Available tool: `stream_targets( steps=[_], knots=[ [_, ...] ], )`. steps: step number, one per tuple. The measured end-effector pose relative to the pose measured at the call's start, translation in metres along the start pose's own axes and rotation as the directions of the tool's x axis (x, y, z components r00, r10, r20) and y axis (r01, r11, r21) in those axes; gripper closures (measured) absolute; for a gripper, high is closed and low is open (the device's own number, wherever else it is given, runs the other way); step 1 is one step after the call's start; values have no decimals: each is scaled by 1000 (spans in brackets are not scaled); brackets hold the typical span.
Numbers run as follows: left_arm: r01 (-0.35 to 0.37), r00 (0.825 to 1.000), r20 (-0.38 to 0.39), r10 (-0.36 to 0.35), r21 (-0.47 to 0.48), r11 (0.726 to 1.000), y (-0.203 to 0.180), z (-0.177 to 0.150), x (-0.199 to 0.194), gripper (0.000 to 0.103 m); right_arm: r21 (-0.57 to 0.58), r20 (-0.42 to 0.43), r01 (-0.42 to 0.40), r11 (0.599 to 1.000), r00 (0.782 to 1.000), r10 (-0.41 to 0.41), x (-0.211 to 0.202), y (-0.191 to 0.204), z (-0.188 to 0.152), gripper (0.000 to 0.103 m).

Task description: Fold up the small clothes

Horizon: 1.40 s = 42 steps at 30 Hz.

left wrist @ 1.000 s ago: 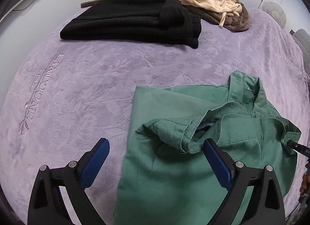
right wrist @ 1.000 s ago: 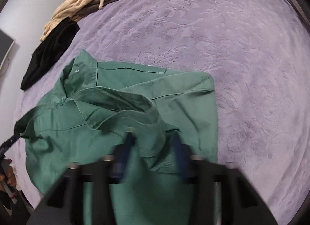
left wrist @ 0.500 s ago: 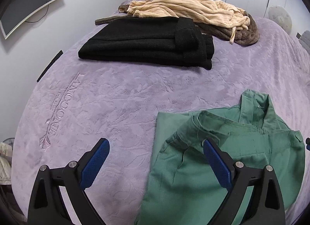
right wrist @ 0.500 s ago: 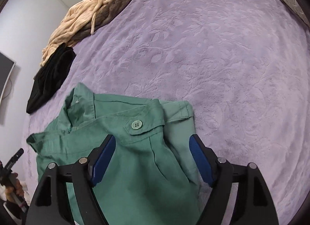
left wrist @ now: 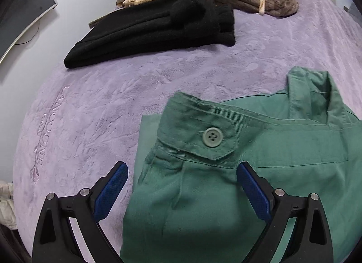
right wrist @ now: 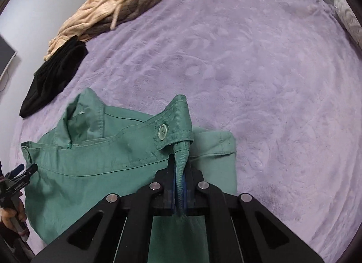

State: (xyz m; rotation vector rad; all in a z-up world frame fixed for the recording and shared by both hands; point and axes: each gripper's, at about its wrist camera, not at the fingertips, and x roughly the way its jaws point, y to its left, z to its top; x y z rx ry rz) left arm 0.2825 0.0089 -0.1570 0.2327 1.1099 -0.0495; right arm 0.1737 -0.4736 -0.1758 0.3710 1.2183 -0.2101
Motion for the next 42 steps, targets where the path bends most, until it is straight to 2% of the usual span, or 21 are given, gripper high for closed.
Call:
stream_targets(
  steps=[2,4,6,8,13,14,15,16,19,21,23,26,28,30,32,34,35,36,38,40,42],
  knots=[
    [12,1000,-25,-13,-39,999,6,2,17,2,65,-54,-23,998,998,27,24,-19,-2,94],
    [29,999,-30,-31,-56,998,11,3,25,2,96,-68,-32,995,997,39,39,-29,-7,83],
    [19,1000,-23,-20,-41,999,12,5,22,2,161,-48,-35,986,998,43,35,-37,-10,62],
    [-40,999,-2,40,-24,999,18,7,12,2,221,-36,-17,975,999,25,23,-45,-12,51],
    [-65,998,-15,64,-124,990,67,7,-8,2,272,25,-61,960,998,56,-18,-55,-20,51],
    [-61,998,-9,61,-132,989,73,8,-12,3,263,32,-89,961,996,84,-26,-50,-22,55],
    [-48,999,-2,48,-136,990,77,8,-17,3,249,35,-122,961,993,117,-30,-43,-23,67],
    [-19,1000,7,20,-133,991,77,8,-24,3,228,32,-162,960,987,159,-33,-34,-25,70],
    [84,996,22,-83,-90,992,54,6,-38,3,167,-13,-274,947,960,280,-27,7,-35,71],
    [173,985,1,-173,-46,984,21,0,-39,3,135,-68,-338,931,934,349,-12,44,-45,71],
    [237,971,-38,-237,-12,971,-11,-11,-36,3,109,-114,-375,920,915,387,5,75,-59,71],
    [275,959,-81,-272,32,961,-50,-33,-29,2,88,-178,-397,914,896,407,32,109,-81,71],
    [240,967,-104,-232,69,968,-64,-48,-21,2,51,-195,-368,929,908,370,43,114,-90,75],
    [182,980,-99,-172,105,978,-59,-63,-12,2,35,-188,-369,929,910,369,41,104,-93,80],
    [170,984,-74,-163,102,980,-39,-71,-11,2,8,-163,-310,951,938,307,30,82,-94,80],
    [119,991,-73,-112,89,989,-16,-72,-8,2,0,-136,-249,969,959,247,21,53,-91,81],
    [98,993,-74,-92,74,992,-3,-72,-6,2,13,-128,-206,979,970,206,19,36,-87,81],
    [80,994,-75,-76,58,995,9,-71,-4,2,26,-118,-160,987,980,162,15,17,-85,91],
    [22,997,-75,-21,20,1000,33,-70,-1,2,78,-107,-109,991,987,117,11,-16,-84,103],
    [-12,995,-96,7,-50,999,58,-69,1,2,158,-104,-70,985,991,87,4,-35,-86,103],
    [-45,994,-106,35,-98,994,74,-70,-7,2,206,-97,-71,976,991,93,-9,-37,-90,96]
  ],
)
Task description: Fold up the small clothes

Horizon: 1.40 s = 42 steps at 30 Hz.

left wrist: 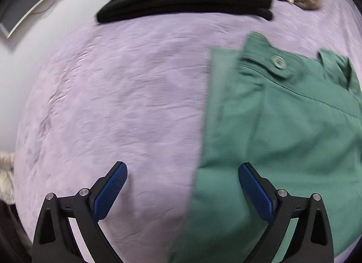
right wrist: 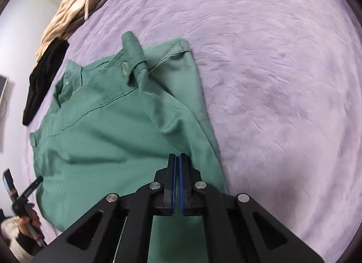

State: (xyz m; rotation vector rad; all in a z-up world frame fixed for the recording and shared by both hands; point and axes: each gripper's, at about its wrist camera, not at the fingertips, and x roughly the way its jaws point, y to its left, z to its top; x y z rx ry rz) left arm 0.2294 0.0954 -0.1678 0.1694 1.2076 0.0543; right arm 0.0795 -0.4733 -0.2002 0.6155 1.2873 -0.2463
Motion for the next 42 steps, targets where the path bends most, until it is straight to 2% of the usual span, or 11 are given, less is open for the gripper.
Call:
stream_targets(
  steps=[8,13,16,18,20,23,28,31,36,39,42],
  knots=[
    [190,982,-18,-190,125,974,-49,-50,-53,2,-120,-171,-283,952,950,261,5,100,-81,94],
    [156,987,-62,-148,147,977,-74,-73,-34,2,-198,-175,-173,965,975,139,33,119,-92,98],
    [182,982,-66,-176,108,977,-49,-74,-23,2,-137,-100,-55,989,994,41,21,72,-75,98],
    [82,996,-45,-77,113,990,-30,-72,-19,2,-80,-62,2,997,998,-7,10,36,-66,102],
    [94,993,-70,-93,12,995,2,-67,-12,2,-2,-39,59,998,998,-59,2,3,-58,103],
    [120,987,-95,-130,-111,987,41,-61,-5,2,157,-26,13,988,1000,-9,-7,-27,-53,103],
    [-5,998,-56,3,-29,1000,40,-48,-23,2,196,-25,43,980,999,-39,-19,-7,-57,96],
    [95,995,13,-95,-47,994,38,-19,-37,2,189,-21,-3,982,1000,7,-27,12,-67,96],
    [129,988,84,-127,-11,992,12,30,-21,2,168,-35,-53,984,998,59,-24,50,-99,96],
    [39,999,27,-39,15,999,6,39,17,2,150,-46,-70,986,996,77,-28,59,-119,96],
    [118,992,-36,-120,-53,992,29,26,35,2,144,-60,-82,986,994,92,-32,67,-136,96]
  ],
)
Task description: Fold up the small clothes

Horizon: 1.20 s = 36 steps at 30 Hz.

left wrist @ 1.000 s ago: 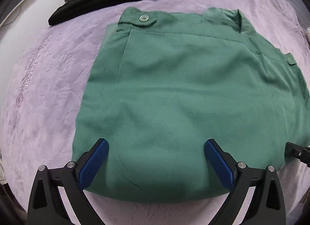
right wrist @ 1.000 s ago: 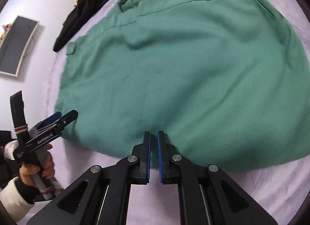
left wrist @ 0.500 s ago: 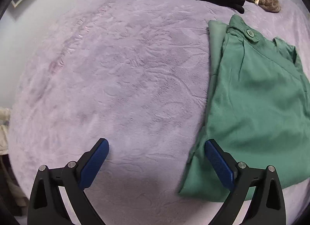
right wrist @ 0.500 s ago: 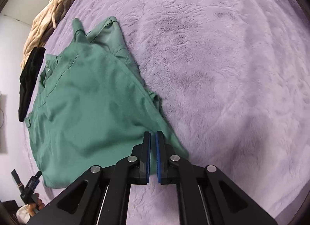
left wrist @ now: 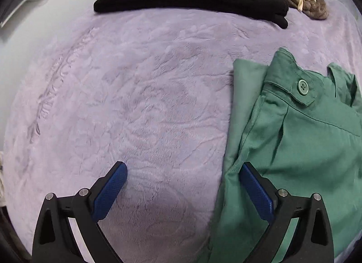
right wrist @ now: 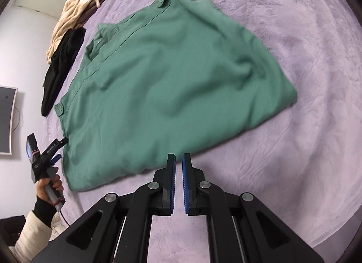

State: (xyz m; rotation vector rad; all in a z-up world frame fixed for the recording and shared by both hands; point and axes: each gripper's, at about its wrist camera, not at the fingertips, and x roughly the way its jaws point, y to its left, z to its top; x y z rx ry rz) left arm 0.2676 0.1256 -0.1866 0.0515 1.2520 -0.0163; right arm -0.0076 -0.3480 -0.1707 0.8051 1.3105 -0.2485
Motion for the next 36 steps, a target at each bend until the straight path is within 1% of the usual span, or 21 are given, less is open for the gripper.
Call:
stream_targets(
  steps=[1,2,3,4,5,7,9,10,12,14,15,16,18,19,20,21,23,27,29,32,36],
  knots=[
    [7,1000,-5,-7,-18,1000,9,-3,-3,2,4,-6,-6,1000,1000,6,0,1,-6,96],
    [-9,1000,-8,9,-16,1000,16,-7,-6,2,9,-13,-9,1000,1000,10,1,2,-10,94],
    [-31,999,-12,31,-1,1000,22,-11,-10,2,14,-20,-11,1000,1000,11,3,3,-14,89],
    [-78,997,-23,79,20,997,28,-15,-13,2,20,-25,-11,1000,1000,11,1,0,-22,86],
    [-96,995,-32,97,35,995,35,-20,-16,2,29,-31,-14,999,999,15,3,3,-26,81],
    [-56,998,-27,56,23,998,51,-28,-29,2,37,-41,-30,999,999,32,5,11,-33,73],
    [0,1000,-20,0,-13,1000,67,-37,-46,2,25,-47,-38,999,998,39,7,23,-41,56],
    [33,999,-17,-33,-28,999,72,-39,-52,2,17,-49,-40,999,998,41,7,29,-44,53],
    [105,994,-14,-106,-43,994,75,-46,-64,2,-5,-64,-49,999,997,49,12,44,-51,52],
    [144,989,-21,-145,-21,989,59,-57,-68,2,-20,-82,-55,998,995,53,17,56,-58,52],
    [145,989,-29,-145,3,989,45,-62,-69,2,-28,-92,-59,998,994,56,19,63,-62,52],
    [130,991,-38,-129,33,991,35,-71,-67,2,-36,-101,-62,997,993,58,22,68,-65,52],
    [54,997,-69,-46,112,992,22,-84,-48,2,-54,-117,-65,996,991,58,25,80,-71,51],
    [19,995,-102,-5,133,991,20,-93,-36,2,-63,-123,-66,996,991,58,25,85,-75,50],
    [20,991,-134,-3,127,992,23,-100,-28,2,-73,-126,-65,995,990,56,24,89,-78,45],
    [41,988,-149,-25,105,994,29,-105,-26,2,-81,-126,-65,995,990,55,22,92,-82,40],
    [63,986,-156,-52,69,996,41,-111,-30,2,-83,-126,-67,994,990,56,19,93,-86,36],
    [37,985,-173,-23,82,996,52,-118,-41,2,-56,-145,-63,996,988,54,20,91,-96,36],
    [39,985,-173,-26,77,996,55,-120,-46,2,-44,-156,-68,997,986,60,22,94,-100,35],
    [43,985,-172,-32,59,997,56,-124,-52,2,-64,-174,-69,996,983,57,24,102,-107,31],
    [56,984,-170,-47,45,997,49,-135,-64,2,-95,-208,-74,993,977,53,29,115,-114,31]
  ],
)
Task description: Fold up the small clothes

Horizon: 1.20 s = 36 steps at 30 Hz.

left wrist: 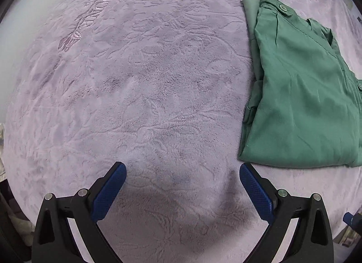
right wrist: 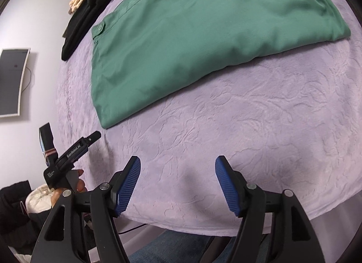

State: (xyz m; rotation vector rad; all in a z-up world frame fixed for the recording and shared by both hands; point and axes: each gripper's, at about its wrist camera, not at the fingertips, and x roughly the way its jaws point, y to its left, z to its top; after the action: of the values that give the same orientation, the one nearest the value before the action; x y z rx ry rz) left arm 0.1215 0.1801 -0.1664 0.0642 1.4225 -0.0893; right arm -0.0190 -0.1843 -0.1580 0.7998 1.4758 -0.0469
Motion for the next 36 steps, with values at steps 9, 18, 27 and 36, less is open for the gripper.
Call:
stream_targets(
  steps=[9,18,27,36],
  knots=[
    [15,1000,3,-15,10,1000,-27,-11,-11,2,-15,-6,-2,1000,1000,2,0,9,-1,23],
    [1,1000,11,-1,34,999,-50,6,-19,2,-3,18,-29,1000,999,29,0,14,3,21],
    [-29,999,25,27,75,997,-68,20,-16,2,16,64,-133,991,989,132,10,24,14,0],
    [-27,999,22,25,56,998,-76,45,-12,2,61,-3,-163,985,987,163,44,30,30,0]
  ],
)
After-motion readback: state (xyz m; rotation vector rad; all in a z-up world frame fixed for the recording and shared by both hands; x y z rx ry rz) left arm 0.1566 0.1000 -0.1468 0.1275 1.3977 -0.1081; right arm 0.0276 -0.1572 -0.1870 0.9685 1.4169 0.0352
